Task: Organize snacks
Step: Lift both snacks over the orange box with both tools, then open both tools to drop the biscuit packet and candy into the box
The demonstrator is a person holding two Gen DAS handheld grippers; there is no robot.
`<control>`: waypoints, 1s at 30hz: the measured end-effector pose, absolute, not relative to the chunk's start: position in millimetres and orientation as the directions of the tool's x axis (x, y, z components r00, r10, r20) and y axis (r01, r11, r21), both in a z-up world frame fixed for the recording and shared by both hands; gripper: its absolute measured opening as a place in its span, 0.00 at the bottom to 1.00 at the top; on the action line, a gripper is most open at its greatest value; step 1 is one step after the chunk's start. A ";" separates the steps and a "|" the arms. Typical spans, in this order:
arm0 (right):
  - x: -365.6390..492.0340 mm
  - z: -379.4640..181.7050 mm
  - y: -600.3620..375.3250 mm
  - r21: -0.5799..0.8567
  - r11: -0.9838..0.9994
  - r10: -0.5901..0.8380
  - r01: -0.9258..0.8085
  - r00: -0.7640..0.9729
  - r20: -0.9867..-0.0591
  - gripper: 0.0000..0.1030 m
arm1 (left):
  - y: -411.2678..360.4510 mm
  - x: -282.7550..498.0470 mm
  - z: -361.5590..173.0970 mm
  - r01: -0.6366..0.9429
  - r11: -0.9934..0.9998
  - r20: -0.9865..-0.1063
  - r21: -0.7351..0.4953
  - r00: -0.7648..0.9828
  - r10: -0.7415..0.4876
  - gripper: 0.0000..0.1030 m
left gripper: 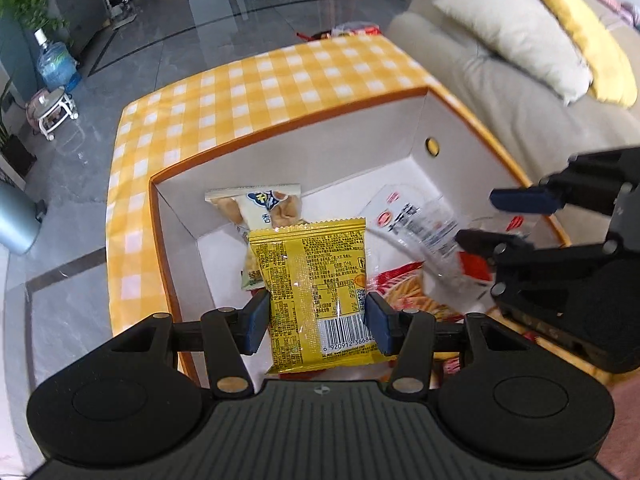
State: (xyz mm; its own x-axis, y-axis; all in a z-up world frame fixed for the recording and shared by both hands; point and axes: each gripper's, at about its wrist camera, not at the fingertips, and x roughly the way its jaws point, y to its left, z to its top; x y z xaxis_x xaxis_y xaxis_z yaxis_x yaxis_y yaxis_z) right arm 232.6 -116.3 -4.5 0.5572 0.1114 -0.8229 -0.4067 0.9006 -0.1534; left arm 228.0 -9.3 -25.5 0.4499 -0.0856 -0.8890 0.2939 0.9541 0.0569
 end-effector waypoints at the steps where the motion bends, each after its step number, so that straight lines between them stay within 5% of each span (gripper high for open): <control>1: 235.6 -7.4 -115.5 -0.160 0.897 0.105 -0.412 0.550 -0.828 0.31 | -10.8 230.6 -28.3 0.298 0.952 -0.892 0.067 0.446 -0.077 0.57; 3: 241.7 -15.1 -114.3 -0.183 0.887 0.085 -0.424 0.539 -0.838 0.13 | -12.6 236.5 -33.1 0.305 0.948 -0.897 0.090 0.438 -0.056 0.57; 16: 263.0 -47.2 -106.9 -0.230 0.847 0.024 -0.479 0.467 -0.884 0.15 | -21.1 256.9 -69.1 0.374 0.902 -0.921 0.214 0.386 0.058 0.57; 20: 262.3 -45.5 -109.2 -0.220 0.850 0.037 -0.478 0.471 -0.881 0.30 | -22.1 261.5 -76.0 0.381 0.895 -0.925 0.233 0.372 0.082 0.57; 30: 261.7 -42.2 -109.9 -0.201 0.861 0.055 -0.467 0.479 -0.876 0.43 | -19.6 265.5 -86.4 0.371 0.888 -0.928 0.271 0.347 0.138 0.62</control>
State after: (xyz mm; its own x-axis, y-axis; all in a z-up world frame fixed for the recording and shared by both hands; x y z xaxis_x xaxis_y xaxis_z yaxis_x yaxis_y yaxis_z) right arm 261.7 -109.9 -42.2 0.4790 0.0554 -0.8761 -0.4670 0.8612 -0.2008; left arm 265.5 -19.6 -86.4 0.3470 0.1377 -0.9277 0.3712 0.8882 0.2706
